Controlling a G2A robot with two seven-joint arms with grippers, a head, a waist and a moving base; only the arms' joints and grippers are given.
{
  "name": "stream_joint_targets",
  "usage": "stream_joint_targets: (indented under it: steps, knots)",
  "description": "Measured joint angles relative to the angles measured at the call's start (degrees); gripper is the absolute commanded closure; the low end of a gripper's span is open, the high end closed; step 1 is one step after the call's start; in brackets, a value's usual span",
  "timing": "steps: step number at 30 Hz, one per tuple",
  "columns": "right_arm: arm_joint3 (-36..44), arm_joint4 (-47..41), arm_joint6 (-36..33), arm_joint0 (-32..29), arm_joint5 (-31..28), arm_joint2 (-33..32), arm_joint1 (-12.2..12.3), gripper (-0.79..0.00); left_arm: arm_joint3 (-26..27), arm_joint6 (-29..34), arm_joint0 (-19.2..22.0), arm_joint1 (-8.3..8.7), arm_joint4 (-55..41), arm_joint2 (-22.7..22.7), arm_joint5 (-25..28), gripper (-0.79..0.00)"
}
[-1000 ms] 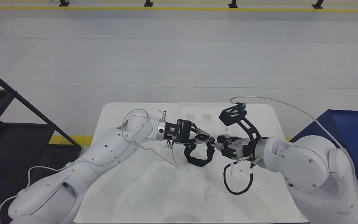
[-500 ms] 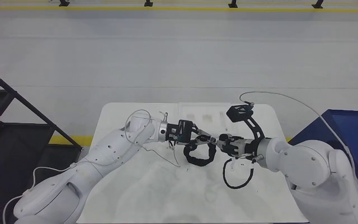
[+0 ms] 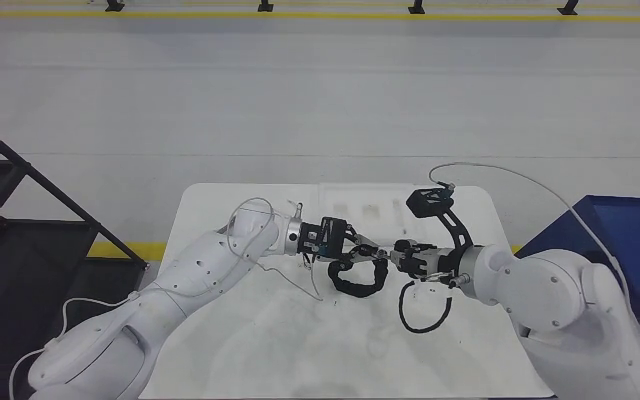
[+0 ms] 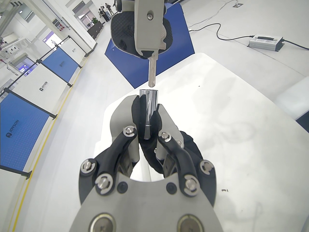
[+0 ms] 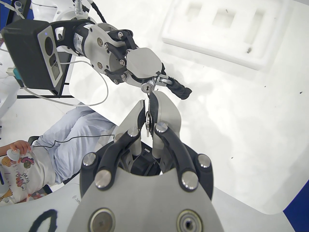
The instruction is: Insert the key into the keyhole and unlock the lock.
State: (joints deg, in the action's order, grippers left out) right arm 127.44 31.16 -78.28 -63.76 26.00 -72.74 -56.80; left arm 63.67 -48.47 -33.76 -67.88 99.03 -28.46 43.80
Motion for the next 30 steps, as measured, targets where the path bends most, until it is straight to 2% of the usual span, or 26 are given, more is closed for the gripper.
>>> stream_joint_targets:
  steps: [30]
  knots:
    - [-0.9,-3.3,2.4,1.6,2.4,1.7,2.6,0.0,-1.5,-0.9,-0.2,-1.29,1.5,-1.1,1.4,0.0]
